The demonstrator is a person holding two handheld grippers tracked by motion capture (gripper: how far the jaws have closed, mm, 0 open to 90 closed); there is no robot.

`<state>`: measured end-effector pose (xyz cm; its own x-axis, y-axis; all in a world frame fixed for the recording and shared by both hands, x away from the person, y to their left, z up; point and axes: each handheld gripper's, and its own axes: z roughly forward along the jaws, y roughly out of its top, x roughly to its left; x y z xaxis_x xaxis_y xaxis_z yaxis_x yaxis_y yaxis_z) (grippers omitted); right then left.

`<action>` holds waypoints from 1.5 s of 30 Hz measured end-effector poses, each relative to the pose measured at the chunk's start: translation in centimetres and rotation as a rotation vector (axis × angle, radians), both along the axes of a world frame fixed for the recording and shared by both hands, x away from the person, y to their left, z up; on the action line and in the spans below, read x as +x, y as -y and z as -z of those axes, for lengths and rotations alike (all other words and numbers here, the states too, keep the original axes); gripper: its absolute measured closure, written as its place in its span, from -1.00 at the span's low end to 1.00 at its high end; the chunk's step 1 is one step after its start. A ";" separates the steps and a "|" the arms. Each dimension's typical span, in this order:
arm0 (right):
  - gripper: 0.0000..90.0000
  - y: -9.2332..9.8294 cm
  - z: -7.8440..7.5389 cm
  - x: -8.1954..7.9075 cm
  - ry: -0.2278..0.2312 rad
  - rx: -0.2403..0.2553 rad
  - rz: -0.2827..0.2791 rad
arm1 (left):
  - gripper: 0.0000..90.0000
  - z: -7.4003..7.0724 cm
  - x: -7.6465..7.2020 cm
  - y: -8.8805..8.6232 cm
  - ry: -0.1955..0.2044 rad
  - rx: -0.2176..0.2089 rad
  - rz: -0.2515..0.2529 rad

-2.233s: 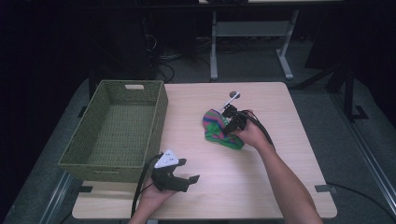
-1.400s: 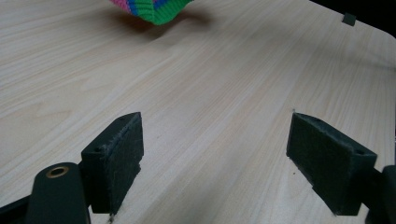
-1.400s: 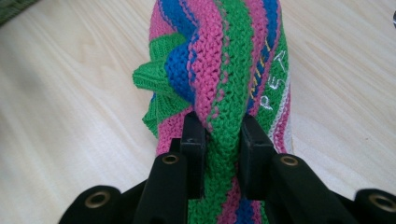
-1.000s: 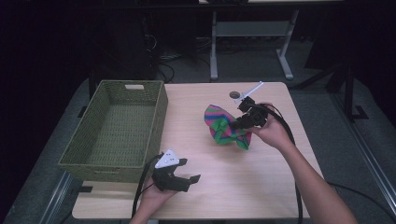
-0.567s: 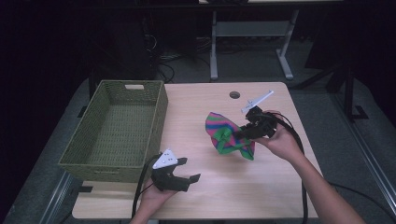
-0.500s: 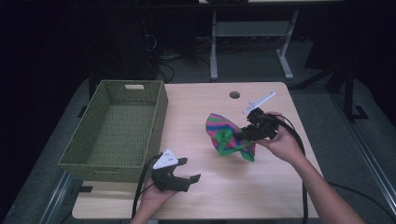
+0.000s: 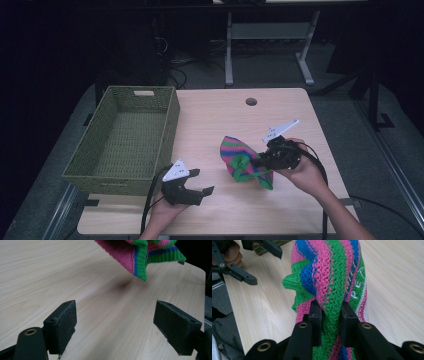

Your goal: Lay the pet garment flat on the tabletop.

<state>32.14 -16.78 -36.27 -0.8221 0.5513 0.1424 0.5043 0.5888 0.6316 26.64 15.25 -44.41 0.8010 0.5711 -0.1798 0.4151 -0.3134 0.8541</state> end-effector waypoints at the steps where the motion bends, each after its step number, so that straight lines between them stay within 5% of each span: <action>1: 0.66 0.0 0.0 0.0 0.000 0.000 0.000 | -0.59 0.0 0.0 0.0 0.000 -0.001 0.001; 14: 0.65 -1.5 5.0 -0.3 -0.097 -0.029 0.004 | -0.59 0.1 0.0 0.0 -0.011 -0.003 0.003; 22: 0.58 -2.1 6.7 -0.4 -0.116 -0.048 0.005 | -0.59 0.1 0.0 0.1 -0.012 0.005 0.009; 35: 0.32 -2.9 8.1 -0.9 -0.142 -0.064 -0.011 | -0.59 0.0 0.0 0.0 -0.015 0.007 0.010; 45: 0.04 -2.8 8.0 -0.8 -0.153 -0.026 -0.016 | -0.59 0.1 0.0 0.1 -0.014 0.005 0.015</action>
<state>31.39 -14.00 -44.25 -0.8004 0.5437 0.2526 0.5841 0.6124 0.5327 26.62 15.10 -44.55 0.8068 0.5601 -0.1883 0.4226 -0.3242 0.8464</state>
